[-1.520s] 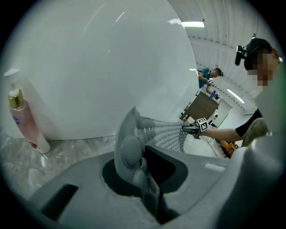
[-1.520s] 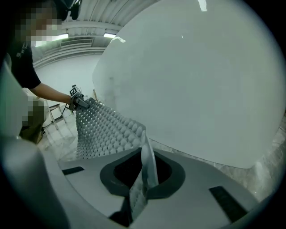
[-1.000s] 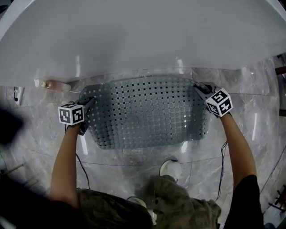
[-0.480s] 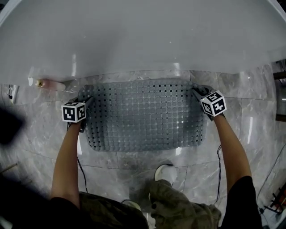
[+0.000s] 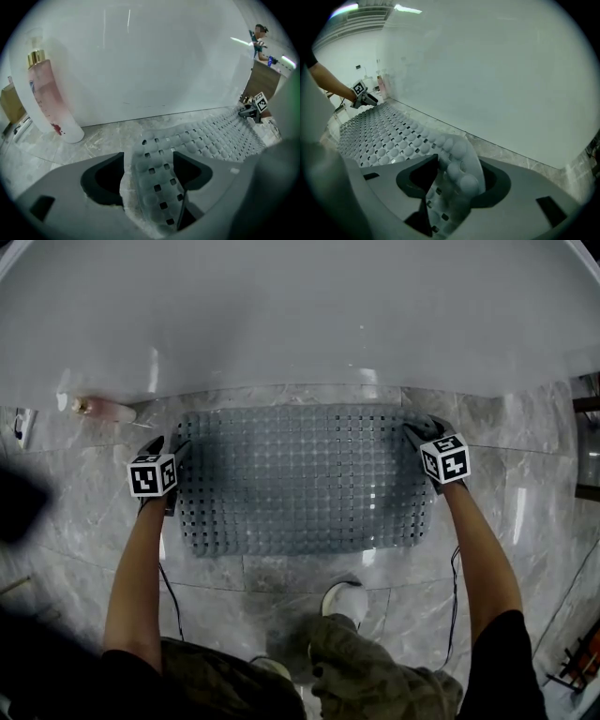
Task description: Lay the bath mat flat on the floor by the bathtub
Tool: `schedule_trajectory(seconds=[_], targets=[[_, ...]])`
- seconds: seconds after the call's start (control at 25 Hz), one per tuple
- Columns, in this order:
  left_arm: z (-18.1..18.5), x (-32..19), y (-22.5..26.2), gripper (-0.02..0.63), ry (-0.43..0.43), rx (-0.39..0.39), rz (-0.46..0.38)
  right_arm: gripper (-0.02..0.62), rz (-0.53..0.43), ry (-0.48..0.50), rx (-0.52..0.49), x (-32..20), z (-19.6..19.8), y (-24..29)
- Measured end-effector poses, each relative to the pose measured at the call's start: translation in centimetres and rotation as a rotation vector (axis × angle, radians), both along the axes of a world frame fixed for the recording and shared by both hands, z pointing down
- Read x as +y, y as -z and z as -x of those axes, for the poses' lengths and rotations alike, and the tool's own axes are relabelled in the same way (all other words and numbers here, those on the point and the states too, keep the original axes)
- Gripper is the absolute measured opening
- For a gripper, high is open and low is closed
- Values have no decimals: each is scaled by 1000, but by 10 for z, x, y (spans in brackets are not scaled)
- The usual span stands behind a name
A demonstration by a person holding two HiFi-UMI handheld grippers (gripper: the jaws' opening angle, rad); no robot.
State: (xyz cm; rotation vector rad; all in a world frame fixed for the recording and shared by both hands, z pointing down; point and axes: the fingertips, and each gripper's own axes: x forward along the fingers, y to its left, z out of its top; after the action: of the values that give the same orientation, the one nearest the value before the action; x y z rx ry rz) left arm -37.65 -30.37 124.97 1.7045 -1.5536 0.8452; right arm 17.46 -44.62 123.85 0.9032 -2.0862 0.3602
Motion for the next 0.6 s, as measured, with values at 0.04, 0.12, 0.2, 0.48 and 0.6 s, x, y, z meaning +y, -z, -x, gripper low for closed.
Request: schedule_trajectory(seconds=[0.04,0.12,0.2,0.48,0.6], targets=[[-1,1,3,325,-6,3,-11,185,-12,-23,7,-2,-5,0],[-6,2,9,324,-28,19,-33,229,-43,-54,14,-4,-11,2],[-15,1,12,324,-50,50,-50,250,-65,-74,8,-4,-15,6],[-44,5,11,325,-115,110,-53,273,-100,-114,-66,-6,-17,19],[-59,7,11,328,-157,151,-54,273,-145,-109,-114,-4,-19,31]])
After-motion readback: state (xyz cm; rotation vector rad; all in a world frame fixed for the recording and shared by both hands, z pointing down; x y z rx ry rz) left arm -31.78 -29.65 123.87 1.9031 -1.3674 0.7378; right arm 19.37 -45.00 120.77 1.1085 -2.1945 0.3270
